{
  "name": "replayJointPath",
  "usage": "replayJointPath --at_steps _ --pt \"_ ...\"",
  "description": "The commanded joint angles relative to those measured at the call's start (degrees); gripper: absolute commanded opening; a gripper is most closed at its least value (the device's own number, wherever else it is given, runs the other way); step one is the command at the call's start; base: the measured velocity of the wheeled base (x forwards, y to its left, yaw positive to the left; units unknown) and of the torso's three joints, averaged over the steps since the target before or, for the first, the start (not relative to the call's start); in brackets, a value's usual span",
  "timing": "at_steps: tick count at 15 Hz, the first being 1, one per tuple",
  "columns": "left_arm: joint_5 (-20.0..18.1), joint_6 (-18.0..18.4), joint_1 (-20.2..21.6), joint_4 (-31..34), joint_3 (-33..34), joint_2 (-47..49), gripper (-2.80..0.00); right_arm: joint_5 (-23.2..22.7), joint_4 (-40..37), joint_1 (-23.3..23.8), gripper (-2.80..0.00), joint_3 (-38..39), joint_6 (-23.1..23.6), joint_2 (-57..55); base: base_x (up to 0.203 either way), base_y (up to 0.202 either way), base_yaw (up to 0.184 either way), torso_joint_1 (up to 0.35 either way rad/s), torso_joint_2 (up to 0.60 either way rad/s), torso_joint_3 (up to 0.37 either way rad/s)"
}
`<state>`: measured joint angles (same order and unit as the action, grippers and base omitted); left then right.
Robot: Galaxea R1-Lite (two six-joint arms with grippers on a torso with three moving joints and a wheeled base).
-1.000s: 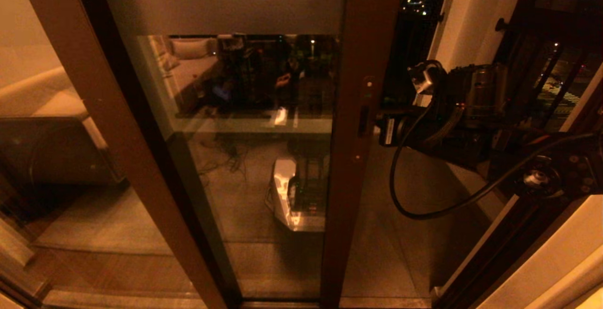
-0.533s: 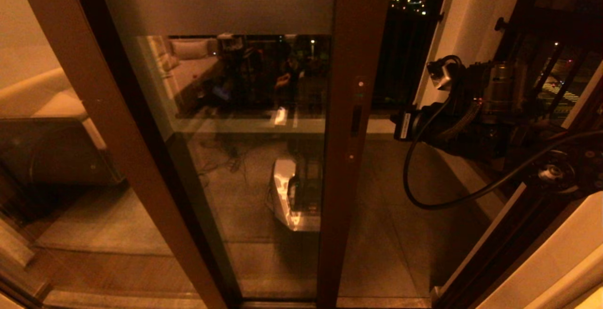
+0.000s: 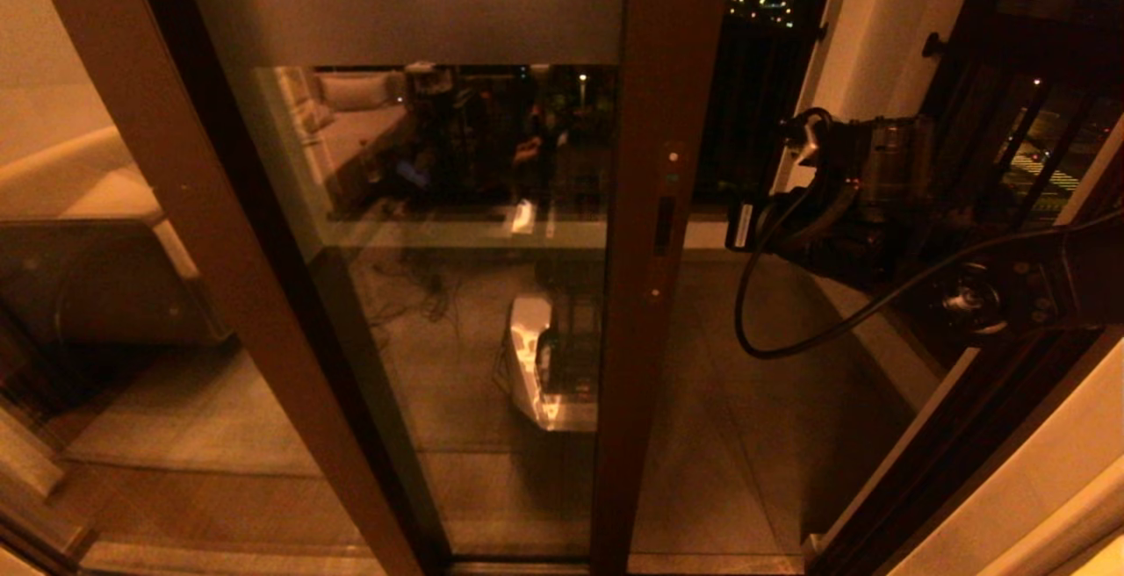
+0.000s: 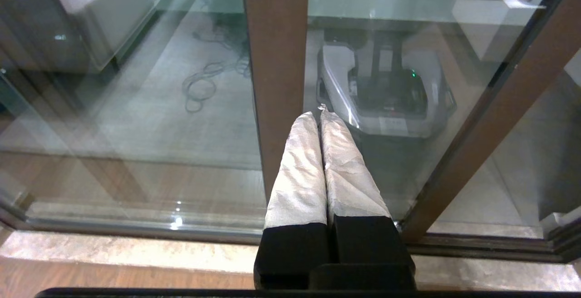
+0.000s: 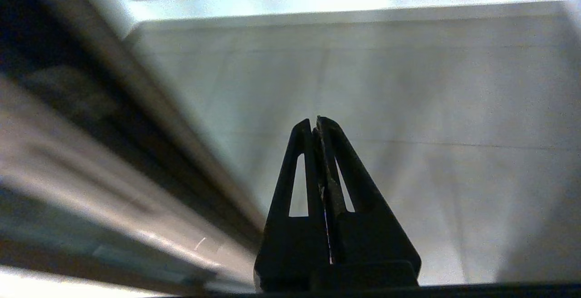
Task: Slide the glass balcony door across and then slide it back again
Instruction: Open the slid door
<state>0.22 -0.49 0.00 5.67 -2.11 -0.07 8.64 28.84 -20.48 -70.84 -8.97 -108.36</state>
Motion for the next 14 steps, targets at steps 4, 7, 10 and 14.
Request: replayJointPath --at_steps 4,7,10,14 --pt "0.0 0.0 0.0 0.0 0.0 0.0 -2.8 4.0 1.9 -0.1 -2.8 -6.0 -0.3 -7.1 0.0 0.0 0.0 0.0 0.0 0.0" --pt "0.0 -0.1 0.0 0.0 0.0 0.0 -2.8 4.1 -0.1 -0.5 -2.8 -9.5 1.8 -6.8 0.0 0.0 0.0 0.0 0.0 0.0" --pt "0.0 0.0 0.0 0.0 0.0 0.0 -2.8 4.1 -1.5 -2.4 -2.8 -10.5 2.3 -6.0 0.0 0.0 0.0 0.0 0.0 0.0" --pt "0.0 0.0 0.0 0.0 0.0 0.0 -2.8 4.2 -2.5 -6.1 -2.8 -10.5 2.7 -5.1 0.0 0.0 0.0 0.0 0.0 0.0"
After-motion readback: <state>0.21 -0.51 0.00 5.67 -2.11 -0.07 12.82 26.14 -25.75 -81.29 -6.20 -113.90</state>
